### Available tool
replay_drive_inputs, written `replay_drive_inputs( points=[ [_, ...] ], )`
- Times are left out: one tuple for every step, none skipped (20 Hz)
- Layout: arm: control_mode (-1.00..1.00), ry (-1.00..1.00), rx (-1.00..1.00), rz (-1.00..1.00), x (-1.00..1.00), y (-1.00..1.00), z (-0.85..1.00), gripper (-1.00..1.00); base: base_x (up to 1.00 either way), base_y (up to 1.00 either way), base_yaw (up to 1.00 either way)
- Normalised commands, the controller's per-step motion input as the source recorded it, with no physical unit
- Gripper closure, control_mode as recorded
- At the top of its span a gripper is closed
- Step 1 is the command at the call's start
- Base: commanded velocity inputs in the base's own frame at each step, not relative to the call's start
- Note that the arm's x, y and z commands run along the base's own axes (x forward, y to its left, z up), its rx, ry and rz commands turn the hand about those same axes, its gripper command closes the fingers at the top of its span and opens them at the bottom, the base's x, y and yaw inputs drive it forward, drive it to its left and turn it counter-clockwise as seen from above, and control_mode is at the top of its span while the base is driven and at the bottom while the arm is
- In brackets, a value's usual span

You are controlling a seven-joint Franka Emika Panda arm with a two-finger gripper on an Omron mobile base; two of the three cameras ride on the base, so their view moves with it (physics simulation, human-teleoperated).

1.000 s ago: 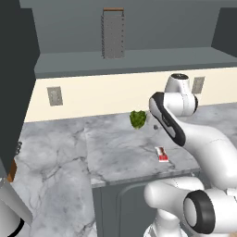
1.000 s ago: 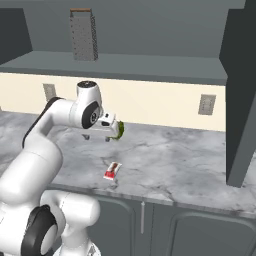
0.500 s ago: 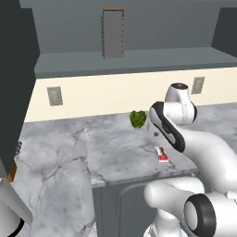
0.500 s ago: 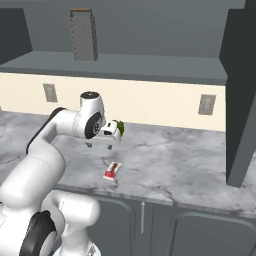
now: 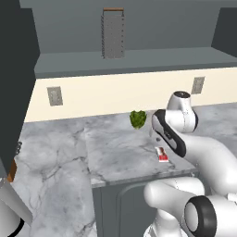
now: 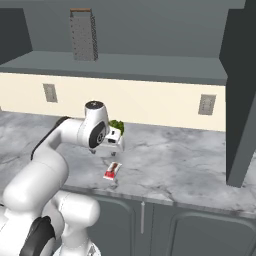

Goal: Pick the bar and honey bottle from the counter and place them in the cabinets closest to them.

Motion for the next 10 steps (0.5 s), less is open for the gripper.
replay_drive_inputs(
  points=[
    [-1.0,-0.02,0.0,0.0,0.0,-0.1,-0.29,-1.0,0.0,0.0,0.0],
    [-1.0,-0.02,0.0,0.0,0.0,-0.09,-0.3,-1.0,0.0,0.0,0.0],
    [-1.0,-0.01,0.0,0.0,0.0,-0.07,-0.31,-1.0,0.0,0.0,0.0],
    [-1.0,0.0,0.0,0.0,0.0,-0.04,-0.28,-1.0,0.0,0.0,0.0],
    [-1.0,-0.01,0.0,0.0,0.0,-0.03,-0.28,-1.0,0.0,0.0,0.0],
    [-1.0,-0.02,0.0,0.0,0.0,-0.04,-0.28,-1.0,0.0,0.0,0.0],
    [-1.0,-0.03,0.0,0.0,0.0,-0.06,-0.3,-1.0,0.0,0.0,0.0],
    [-1.0,-0.03,0.0,0.0,0.0,-0.09,-0.31,-1.0,0.0,0.0,0.0],
    [-1.0,-0.03,0.0,0.0,0.0,-0.09,-0.32,-1.0,0.0,0.0,0.0],
    [-1.0,-0.03,0.0,0.0,0.0,-0.08,-0.32,-1.0,0.0,0.0,0.0]
  ],
)
